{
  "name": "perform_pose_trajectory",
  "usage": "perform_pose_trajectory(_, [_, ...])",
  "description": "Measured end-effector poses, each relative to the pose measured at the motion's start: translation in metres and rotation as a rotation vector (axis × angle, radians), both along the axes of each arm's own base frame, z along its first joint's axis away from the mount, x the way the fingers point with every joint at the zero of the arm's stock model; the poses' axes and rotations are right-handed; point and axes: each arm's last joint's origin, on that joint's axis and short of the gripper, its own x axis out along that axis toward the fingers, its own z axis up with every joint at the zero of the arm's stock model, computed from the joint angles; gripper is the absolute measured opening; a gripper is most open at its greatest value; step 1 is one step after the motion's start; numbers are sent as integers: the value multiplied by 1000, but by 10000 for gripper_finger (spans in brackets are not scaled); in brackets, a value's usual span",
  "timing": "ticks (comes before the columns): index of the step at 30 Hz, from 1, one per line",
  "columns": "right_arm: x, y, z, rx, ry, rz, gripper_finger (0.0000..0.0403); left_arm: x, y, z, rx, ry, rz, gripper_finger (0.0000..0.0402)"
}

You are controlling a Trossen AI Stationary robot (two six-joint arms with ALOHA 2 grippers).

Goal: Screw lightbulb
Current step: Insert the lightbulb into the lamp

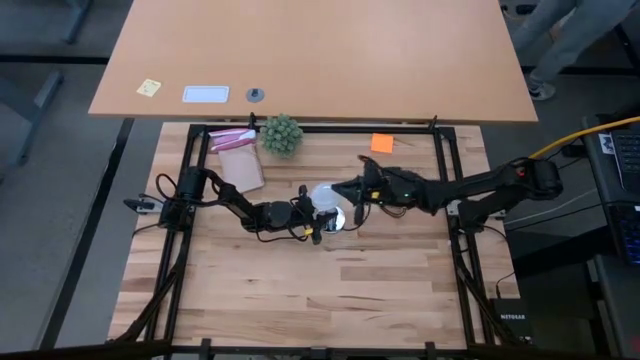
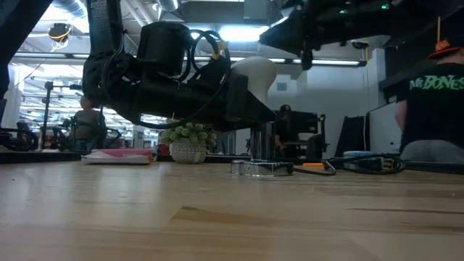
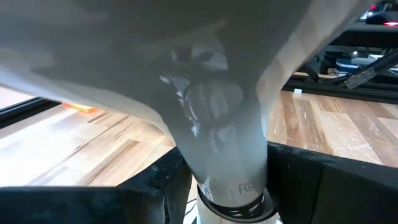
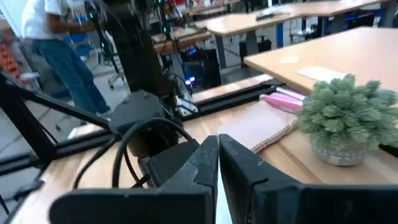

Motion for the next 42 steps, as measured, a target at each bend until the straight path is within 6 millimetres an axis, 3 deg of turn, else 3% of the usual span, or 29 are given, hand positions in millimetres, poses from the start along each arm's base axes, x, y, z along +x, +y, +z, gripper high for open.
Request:
perform_pose_trajectory(6, [18, 0, -7, 1, 167, 1, 20, 0, 0, 0, 0, 0, 0, 166])
perform_pose_trajectory(19, [17, 1, -10, 19, 297, 30, 20, 0, 0, 0, 0, 3, 0, 166])
perform_pose_trajectory(31, [16, 22, -13, 3, 320, 89, 20, 0, 0, 0, 3, 1, -1, 166])
perform_pose_trajectory(42, [15, 20, -15, -17, 339, 15, 20, 0, -6, 5, 29, -17, -2, 166])
